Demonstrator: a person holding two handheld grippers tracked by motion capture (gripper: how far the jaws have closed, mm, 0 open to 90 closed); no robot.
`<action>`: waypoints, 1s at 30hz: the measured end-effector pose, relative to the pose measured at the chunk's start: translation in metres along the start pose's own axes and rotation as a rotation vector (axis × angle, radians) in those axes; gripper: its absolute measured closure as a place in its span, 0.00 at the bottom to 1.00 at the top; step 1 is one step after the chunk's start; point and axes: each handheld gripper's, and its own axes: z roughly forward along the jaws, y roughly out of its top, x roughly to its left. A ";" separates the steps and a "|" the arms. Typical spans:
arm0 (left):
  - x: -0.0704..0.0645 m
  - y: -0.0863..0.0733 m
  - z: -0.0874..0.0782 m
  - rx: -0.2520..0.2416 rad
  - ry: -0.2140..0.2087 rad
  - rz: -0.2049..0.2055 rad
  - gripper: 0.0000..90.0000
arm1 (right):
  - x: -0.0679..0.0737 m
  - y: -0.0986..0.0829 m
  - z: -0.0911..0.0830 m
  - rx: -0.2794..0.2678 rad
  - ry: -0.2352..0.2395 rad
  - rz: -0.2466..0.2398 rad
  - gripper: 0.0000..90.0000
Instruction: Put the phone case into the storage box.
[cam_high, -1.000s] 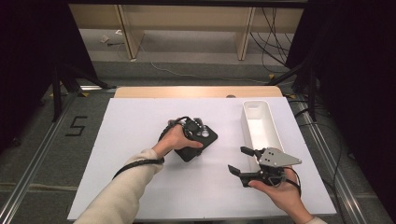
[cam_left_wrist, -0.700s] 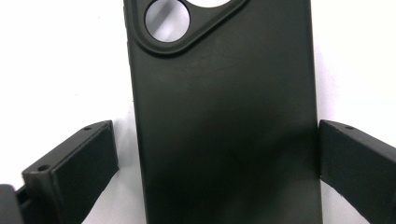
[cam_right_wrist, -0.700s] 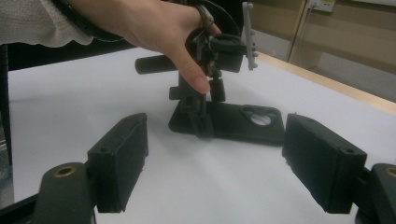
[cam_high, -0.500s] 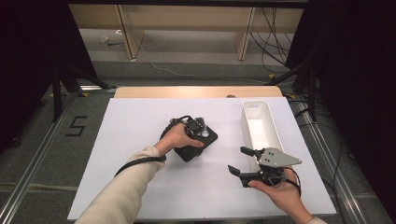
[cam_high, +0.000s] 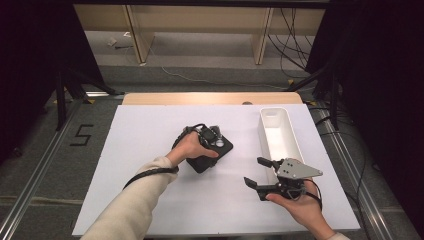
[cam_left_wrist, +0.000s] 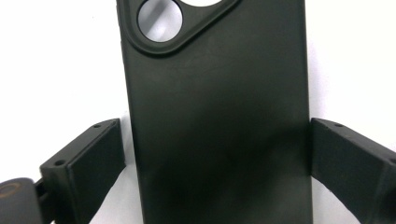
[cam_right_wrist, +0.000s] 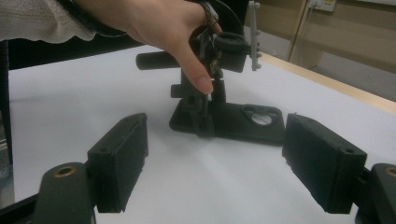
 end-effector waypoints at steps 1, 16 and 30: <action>0.000 0.000 0.000 -0.001 0.001 -0.002 0.06 | 0.000 0.000 0.000 0.001 0.000 0.000 0.26; -0.004 0.003 -0.001 0.020 0.008 -0.020 0.12 | 0.000 0.000 0.000 0.003 0.001 -0.002 0.26; -0.004 0.001 -0.003 0.019 0.012 -0.031 0.14 | 0.001 0.000 0.000 0.003 0.001 -0.005 0.26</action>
